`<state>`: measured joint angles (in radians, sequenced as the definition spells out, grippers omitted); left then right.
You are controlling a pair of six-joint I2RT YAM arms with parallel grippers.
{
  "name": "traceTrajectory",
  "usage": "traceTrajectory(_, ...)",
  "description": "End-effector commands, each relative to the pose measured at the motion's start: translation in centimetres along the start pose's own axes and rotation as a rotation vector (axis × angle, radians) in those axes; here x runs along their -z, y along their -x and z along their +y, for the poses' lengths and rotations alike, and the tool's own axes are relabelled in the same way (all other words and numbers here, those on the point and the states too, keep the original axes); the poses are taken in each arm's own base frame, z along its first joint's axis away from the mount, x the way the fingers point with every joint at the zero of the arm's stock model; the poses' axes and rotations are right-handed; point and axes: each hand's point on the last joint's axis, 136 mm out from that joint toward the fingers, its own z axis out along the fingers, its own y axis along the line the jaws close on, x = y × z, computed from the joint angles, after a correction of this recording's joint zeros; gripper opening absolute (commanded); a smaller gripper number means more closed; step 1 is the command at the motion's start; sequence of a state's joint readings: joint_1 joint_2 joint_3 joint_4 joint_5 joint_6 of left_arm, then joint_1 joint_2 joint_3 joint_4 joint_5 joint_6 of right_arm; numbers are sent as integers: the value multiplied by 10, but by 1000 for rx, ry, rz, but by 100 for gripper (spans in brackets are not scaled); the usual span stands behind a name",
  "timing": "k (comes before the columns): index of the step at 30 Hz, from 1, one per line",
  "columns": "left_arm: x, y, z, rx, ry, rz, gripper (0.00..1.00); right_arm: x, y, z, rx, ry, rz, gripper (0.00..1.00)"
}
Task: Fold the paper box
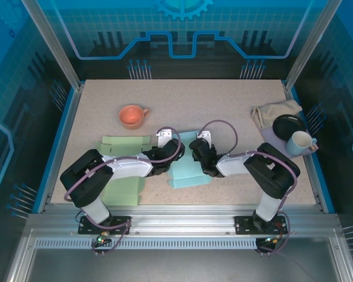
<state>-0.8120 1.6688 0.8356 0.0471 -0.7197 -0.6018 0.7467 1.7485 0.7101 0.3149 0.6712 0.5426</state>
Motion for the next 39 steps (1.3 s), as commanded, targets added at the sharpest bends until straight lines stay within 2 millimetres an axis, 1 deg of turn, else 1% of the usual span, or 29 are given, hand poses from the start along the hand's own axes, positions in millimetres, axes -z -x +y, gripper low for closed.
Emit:
traceTrajectory(1,-4,-12,38,-64,162,28,7,5,-16,-80,1,-362,6,16)
traceTrajectory(3,-5,-12,37,-65,162,32,7,5,-16,-79,-7,-346,4,17)
traceTrajectory(5,-6,-12,35,-63,155,31,7,1,-11,-56,-16,-195,-30,20)
traceTrajectory(7,-7,-13,33,-72,149,33,7,4,-9,-21,10,21,-28,30)
traceTrajectory(8,-8,-12,31,-77,147,32,7,8,-9,-11,19,81,-16,34)
traceTrajectory(10,-9,-11,29,-89,138,29,7,19,-8,4,22,174,6,48)
traceTrajectory(12,-11,-12,27,-99,136,29,7,31,-7,13,31,241,25,56)
traceTrajectory(14,-12,-11,26,-108,135,28,7,42,-4,12,38,256,35,57)
traceTrajectory(16,-13,-10,24,-121,132,25,7,53,-5,1,42,237,50,58)
traceTrajectory(21,-13,-5,17,-163,104,11,7,83,7,-25,31,202,15,63)
traceTrajectory(22,-14,-5,14,-183,87,12,7,88,12,-30,24,197,6,63)
traceTrajectory(24,-14,0,8,-227,65,-1,7,99,19,-44,18,172,-6,63)
traceTrajectory(25,-14,3,4,-250,45,-5,7,104,22,-48,15,167,-11,63)
traceTrajectory(27,-11,12,-11,-333,-24,-7,7,121,29,-62,-7,149,-29,63)
traceTrajectory(29,-7,22,-31,-436,-108,7,7,139,32,-76,-37,138,-49,63)
traceTrajectory(30,-4,26,-37,-494,-128,16,7,151,36,-84,-58,141,-72,63)
traceTrajectory(34,12,55,-68,-759,-227,40,6,197,44,-116,-114,148,-163,65)
traceTrajectory(36,26,61,-86,-905,-330,74,6,218,46,-130,-146,171,-220,66)
traceTrajectory(38,40,56,-96,-1053,-422,134,7,235,47,-140,-173,193,-273,67)
traceTrajectory(39,47,49,-97,-1153,-456,172,7,243,47,-145,-185,200,-297,67)
